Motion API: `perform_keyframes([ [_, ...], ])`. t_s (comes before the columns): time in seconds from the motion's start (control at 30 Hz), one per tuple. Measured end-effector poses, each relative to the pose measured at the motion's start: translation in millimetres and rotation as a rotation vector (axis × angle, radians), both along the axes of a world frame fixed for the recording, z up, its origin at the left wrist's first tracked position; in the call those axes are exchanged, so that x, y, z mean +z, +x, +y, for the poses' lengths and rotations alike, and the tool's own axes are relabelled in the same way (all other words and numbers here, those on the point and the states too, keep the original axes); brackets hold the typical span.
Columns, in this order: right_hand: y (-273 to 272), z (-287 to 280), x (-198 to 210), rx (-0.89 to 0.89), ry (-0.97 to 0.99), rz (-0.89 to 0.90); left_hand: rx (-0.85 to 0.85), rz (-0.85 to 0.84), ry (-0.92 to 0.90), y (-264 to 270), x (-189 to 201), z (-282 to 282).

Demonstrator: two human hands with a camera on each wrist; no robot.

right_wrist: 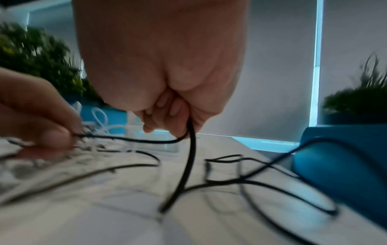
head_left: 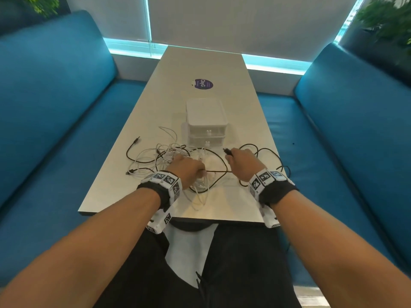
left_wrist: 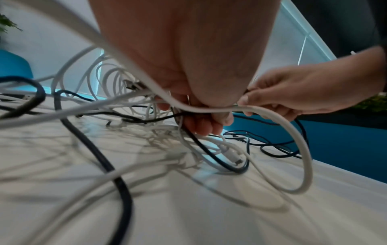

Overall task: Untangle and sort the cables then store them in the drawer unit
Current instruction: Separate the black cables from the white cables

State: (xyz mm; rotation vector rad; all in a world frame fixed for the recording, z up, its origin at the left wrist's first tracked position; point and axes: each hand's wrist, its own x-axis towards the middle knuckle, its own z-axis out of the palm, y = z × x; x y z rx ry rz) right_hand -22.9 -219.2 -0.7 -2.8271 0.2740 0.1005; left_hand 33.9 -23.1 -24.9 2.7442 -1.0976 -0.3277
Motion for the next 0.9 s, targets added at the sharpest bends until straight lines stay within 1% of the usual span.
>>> perform_keyframes([
  [0.07,-3.3,-8.5,-1.0,-0.031,-0.074,0.019,0.006,0.011,-0.010,-0.5,0.2,-1.4],
  [0.13,-3.6,-3.7,-2.7,-0.027,-0.069,0.026,0.025,0.004,-0.001,-2.8,-0.1,-7.7],
  [0.27,4.6,22.3,-5.4,-0.022,0.150,0.027,0.035,-0.050,0.013,-9.6,1.2,-20.0],
  [0.37,11.3,38.2,-8.9,0.007,0.216,0.032,0.025,-0.072,0.040,-12.6,4.3,-20.7],
  [0.47,14.3,37.3,-11.2,-0.029,0.385,0.109,0.028,-0.095,0.059,-11.9,4.4,-18.5],
  [0.5,14.2,35.3,-10.5,-0.023,0.408,0.124,0.032,-0.096,0.064,-11.6,3.1,-17.8],
  [0.57,13.8,30.6,-7.8,0.010,0.359,0.139,0.047,-0.106,0.076,-10.3,0.3,-18.6],
  [0.67,7.3,26.0,-4.3,0.084,0.167,0.161,0.063,-0.119,0.093,-7.3,-2.9,-19.9],
  [0.77,2.3,21.0,-7.2,0.131,0.027,0.154,0.068,-0.072,0.092,-5.0,-0.6,-21.9],
  [0.9,-2.2,0.8,-3.7,0.100,-0.152,0.079,0.076,-0.064,0.108,0.4,3.5,-12.4],
])
